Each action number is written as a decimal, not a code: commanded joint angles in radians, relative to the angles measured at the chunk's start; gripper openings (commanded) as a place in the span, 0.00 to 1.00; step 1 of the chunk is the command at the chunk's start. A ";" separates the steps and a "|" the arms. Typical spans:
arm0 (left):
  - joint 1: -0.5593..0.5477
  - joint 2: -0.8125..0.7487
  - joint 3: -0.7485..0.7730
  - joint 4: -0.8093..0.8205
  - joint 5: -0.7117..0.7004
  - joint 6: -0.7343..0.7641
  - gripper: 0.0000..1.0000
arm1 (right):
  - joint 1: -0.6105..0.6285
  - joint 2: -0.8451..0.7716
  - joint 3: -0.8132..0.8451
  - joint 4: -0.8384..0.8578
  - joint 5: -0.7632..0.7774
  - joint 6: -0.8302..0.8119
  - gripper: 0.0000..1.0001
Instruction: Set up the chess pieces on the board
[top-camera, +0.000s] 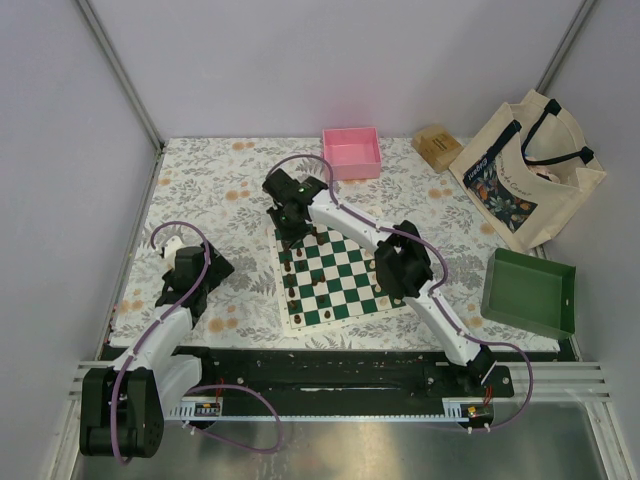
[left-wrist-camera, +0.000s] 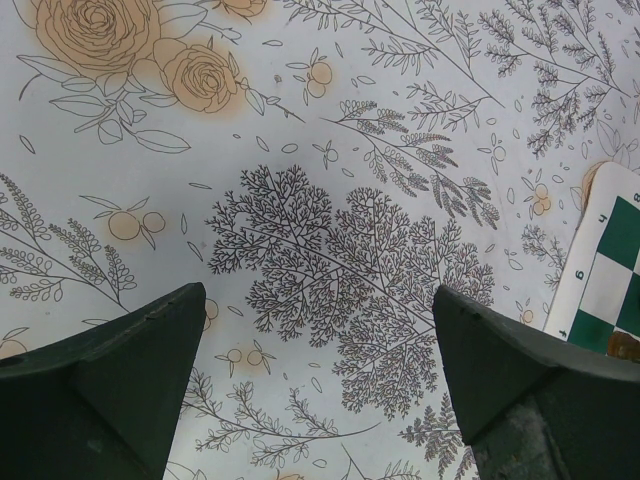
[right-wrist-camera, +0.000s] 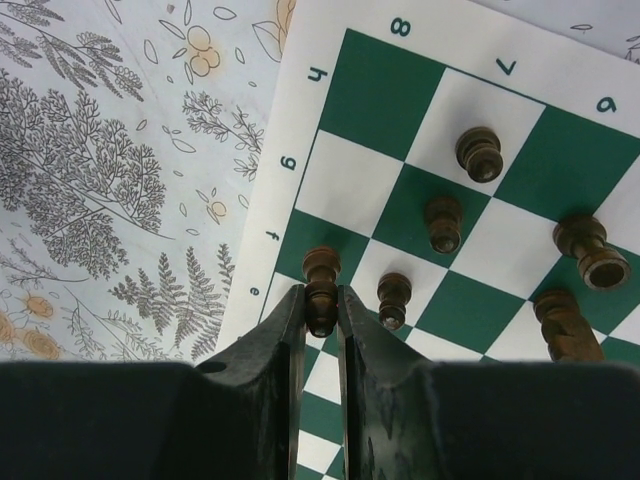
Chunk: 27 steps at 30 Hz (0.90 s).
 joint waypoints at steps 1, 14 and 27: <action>0.000 -0.005 0.031 0.028 -0.005 0.002 0.99 | 0.012 0.026 0.055 -0.002 -0.023 0.002 0.22; 0.002 -0.005 0.029 0.028 -0.008 0.002 0.99 | 0.015 0.046 0.067 -0.007 -0.039 -0.002 0.28; 0.000 -0.001 0.032 0.026 -0.005 0.002 0.99 | 0.015 0.015 0.107 -0.015 -0.063 -0.008 0.44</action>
